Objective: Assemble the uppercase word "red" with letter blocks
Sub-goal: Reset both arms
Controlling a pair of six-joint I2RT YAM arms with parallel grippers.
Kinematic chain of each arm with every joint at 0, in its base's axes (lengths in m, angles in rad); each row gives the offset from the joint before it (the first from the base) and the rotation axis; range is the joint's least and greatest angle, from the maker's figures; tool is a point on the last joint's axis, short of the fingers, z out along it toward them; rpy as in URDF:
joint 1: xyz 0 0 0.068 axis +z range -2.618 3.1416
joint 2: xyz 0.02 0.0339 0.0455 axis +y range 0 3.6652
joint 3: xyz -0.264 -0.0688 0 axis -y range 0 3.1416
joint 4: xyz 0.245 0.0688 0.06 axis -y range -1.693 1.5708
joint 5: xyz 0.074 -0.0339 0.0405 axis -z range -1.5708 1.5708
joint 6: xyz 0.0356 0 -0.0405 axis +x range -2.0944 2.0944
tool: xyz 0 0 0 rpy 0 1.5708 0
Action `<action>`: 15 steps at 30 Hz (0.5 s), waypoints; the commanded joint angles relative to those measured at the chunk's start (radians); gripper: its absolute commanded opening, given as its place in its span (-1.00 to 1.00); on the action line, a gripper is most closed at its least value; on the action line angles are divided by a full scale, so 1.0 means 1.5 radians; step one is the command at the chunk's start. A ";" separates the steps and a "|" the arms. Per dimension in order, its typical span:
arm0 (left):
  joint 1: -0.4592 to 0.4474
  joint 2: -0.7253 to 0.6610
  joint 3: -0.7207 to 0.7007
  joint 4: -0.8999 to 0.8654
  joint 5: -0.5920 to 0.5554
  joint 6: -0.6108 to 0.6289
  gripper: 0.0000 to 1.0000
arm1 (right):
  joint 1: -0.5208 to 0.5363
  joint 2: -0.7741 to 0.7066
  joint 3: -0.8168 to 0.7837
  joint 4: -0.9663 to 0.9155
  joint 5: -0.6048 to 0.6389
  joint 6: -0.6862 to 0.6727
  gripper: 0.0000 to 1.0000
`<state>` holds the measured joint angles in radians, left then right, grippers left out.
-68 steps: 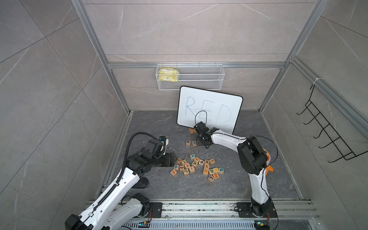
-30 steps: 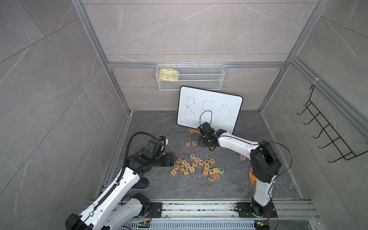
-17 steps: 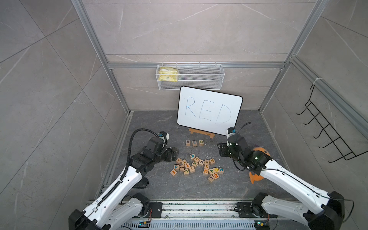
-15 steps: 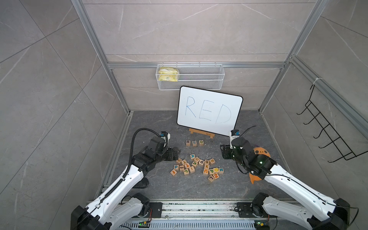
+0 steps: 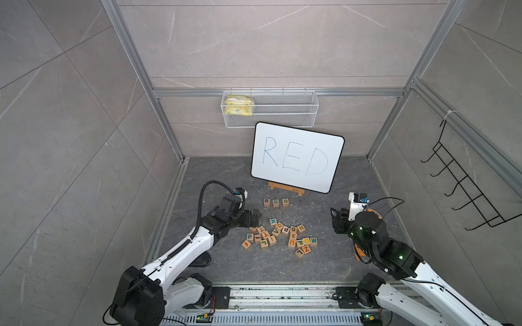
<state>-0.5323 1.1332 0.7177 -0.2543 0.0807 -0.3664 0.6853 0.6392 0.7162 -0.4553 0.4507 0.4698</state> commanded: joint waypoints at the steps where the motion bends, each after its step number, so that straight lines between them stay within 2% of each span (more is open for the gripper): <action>1: 0.000 -0.031 -0.013 0.080 0.016 0.122 0.99 | 0.000 -0.018 -0.026 0.026 0.098 -0.005 0.45; 4: -0.001 -0.056 -0.008 0.071 -0.057 0.134 0.99 | 0.001 -0.020 -0.052 0.065 0.174 -0.011 0.94; 5: 0.000 -0.068 -0.011 0.075 -0.073 0.140 0.99 | 0.000 -0.019 -0.063 0.088 0.190 -0.032 1.00; 7: 0.000 -0.107 -0.022 0.082 -0.148 0.142 0.99 | 0.000 -0.016 -0.090 0.153 0.188 -0.095 1.00; 9: 0.000 -0.149 -0.051 0.116 -0.235 0.116 0.99 | 0.001 -0.017 -0.117 0.220 0.149 -0.166 1.00; 12: 0.000 -0.217 -0.139 0.239 -0.315 0.188 0.99 | 0.000 -0.016 -0.174 0.321 0.117 -0.241 1.00; 15: 0.001 -0.268 -0.160 0.256 -0.469 0.192 0.99 | -0.001 -0.023 -0.231 0.414 0.144 -0.320 1.00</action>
<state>-0.5339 0.7708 0.4862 0.0078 -0.3676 -0.1429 0.6853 0.6125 0.4229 -0.0261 0.6456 0.1558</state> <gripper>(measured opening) 0.996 0.990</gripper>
